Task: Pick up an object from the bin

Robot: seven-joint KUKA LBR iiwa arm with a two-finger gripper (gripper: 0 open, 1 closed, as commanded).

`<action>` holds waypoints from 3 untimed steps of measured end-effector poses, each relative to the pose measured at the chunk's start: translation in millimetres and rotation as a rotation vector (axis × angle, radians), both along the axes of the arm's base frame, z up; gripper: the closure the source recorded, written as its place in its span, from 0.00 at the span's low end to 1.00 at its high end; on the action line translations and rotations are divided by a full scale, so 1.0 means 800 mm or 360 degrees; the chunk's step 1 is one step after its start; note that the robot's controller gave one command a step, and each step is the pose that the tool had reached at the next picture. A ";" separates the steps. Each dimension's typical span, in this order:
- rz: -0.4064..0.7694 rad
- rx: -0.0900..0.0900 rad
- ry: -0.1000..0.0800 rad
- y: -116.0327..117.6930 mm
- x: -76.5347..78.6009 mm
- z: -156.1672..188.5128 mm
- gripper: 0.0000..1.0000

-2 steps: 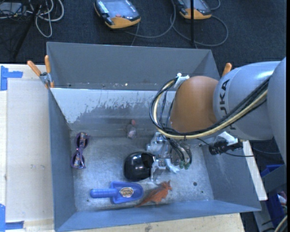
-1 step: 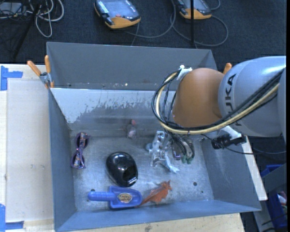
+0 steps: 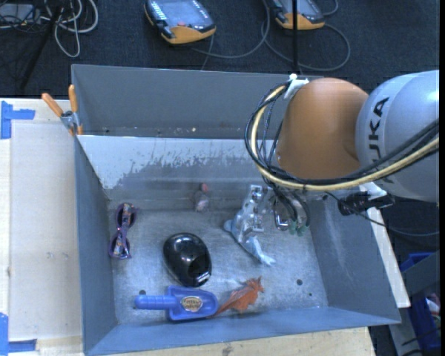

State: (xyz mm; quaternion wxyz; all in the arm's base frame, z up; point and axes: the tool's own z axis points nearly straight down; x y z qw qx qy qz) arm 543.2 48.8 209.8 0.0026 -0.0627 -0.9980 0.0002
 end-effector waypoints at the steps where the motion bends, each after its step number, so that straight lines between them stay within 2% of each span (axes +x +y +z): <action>1: 0.0036 0.0000 -0.0024 -0.015 0.019 0.017 1.00; 2: 0.0004 0.0000 -0.0007 -0.010 -0.009 -0.033 1.00; 3: -0.0099 0.0002 -0.0013 -0.022 0.006 -0.093 1.00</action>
Offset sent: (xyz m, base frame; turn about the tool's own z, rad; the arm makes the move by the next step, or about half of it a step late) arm -0.0088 -0.0072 -0.0275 -0.0008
